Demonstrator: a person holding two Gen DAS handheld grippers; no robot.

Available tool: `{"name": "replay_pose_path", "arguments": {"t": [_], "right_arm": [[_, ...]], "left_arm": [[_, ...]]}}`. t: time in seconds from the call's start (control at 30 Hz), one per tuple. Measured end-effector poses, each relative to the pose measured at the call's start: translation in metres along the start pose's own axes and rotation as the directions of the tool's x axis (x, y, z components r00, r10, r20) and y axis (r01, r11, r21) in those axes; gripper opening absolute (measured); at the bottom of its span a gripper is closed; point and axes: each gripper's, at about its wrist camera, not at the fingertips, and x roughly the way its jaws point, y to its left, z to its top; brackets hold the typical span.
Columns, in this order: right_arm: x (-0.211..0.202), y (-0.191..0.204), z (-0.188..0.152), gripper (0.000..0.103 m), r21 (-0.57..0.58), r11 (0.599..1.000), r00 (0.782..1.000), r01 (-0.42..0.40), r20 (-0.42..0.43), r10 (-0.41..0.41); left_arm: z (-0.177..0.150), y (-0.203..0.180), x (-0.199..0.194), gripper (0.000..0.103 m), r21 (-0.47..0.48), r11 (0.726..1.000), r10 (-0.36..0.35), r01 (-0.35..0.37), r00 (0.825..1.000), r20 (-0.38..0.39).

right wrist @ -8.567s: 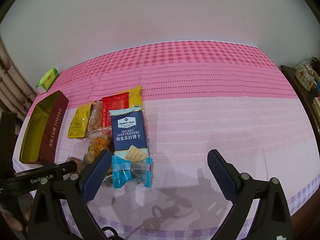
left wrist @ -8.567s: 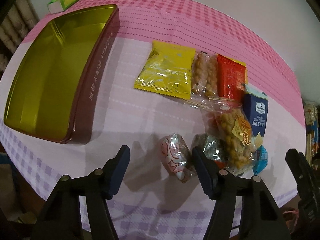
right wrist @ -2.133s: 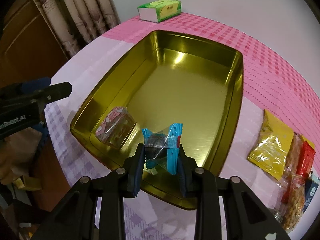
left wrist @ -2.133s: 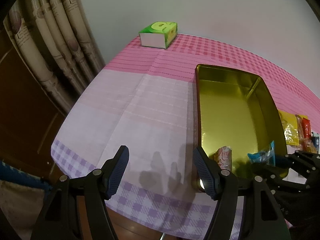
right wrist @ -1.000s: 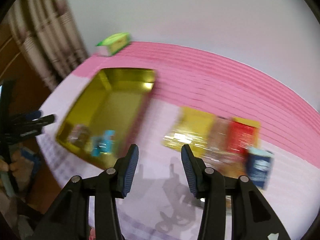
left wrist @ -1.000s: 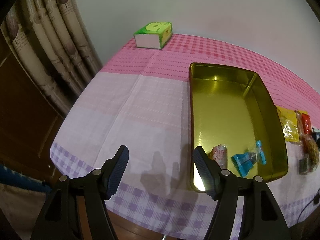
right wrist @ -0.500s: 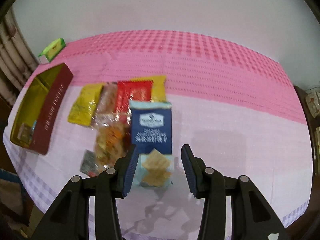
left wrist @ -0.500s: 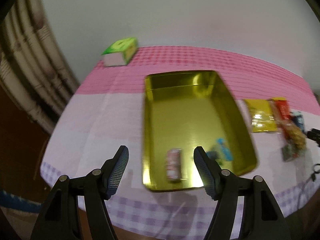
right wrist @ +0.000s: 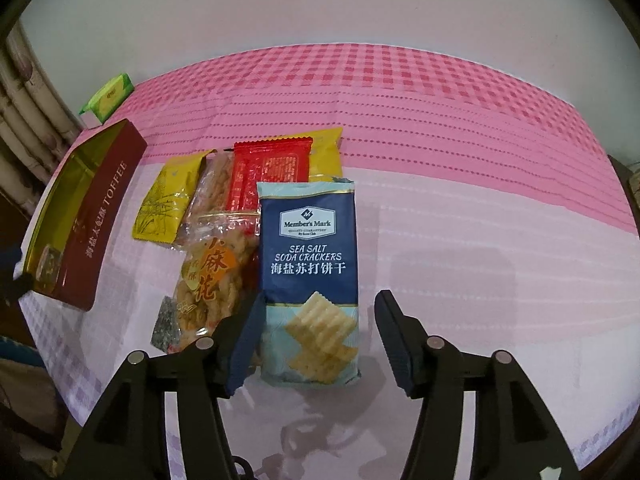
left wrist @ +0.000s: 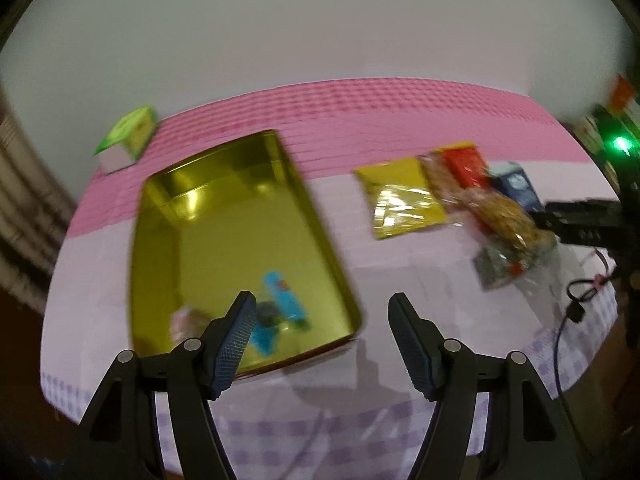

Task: Organize snacks
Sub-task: 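Move the right gripper to the soda crackers pack and grasp it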

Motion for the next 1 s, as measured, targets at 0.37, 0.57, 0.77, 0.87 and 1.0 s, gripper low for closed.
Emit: {"name": "replay_pose_path", "arguments": {"t": [0.37, 0.57, 0.77, 0.87, 1.0], "right_arm": [[-0.003, -0.009, -0.007, 0.055, -0.017, 1.000, 1.000, 0.008, -0.003, -0.008], [-0.006, -0.004, -0.012, 0.058, -0.015, 1.000, 1.000, -0.005, 0.003, 0.005], [-0.003, 0.005, -0.013, 0.065, -0.023, 1.000, 1.000, -0.007, 0.003, 0.007], [-0.002, 0.005, -0.013, 0.065, -0.026, 1.000, 1.000, 0.001, 0.007, -0.001], [0.004, 0.002, -0.010, 0.061, 0.000, 1.000, 1.000, 0.011, 0.004, -0.011]], "left_arm": [[0.001, -0.053, 0.023, 0.069, 0.112, 0.990, -0.084, 0.087, 0.996, -0.030], [0.002, -0.063, 0.033, 0.069, 0.149, 0.982, -0.108, 0.112, 0.994, -0.032], [0.002, -0.070, 0.043, 0.069, 0.168, 0.975, -0.139, 0.145, 0.989, -0.050], [0.002, -0.074, 0.047, 0.069, 0.161, 0.973, -0.156, 0.164, 0.986, -0.058], [0.001, -0.080, 0.048, 0.069, 0.150, 0.972, -0.172, 0.180, 0.983, -0.062]]}}
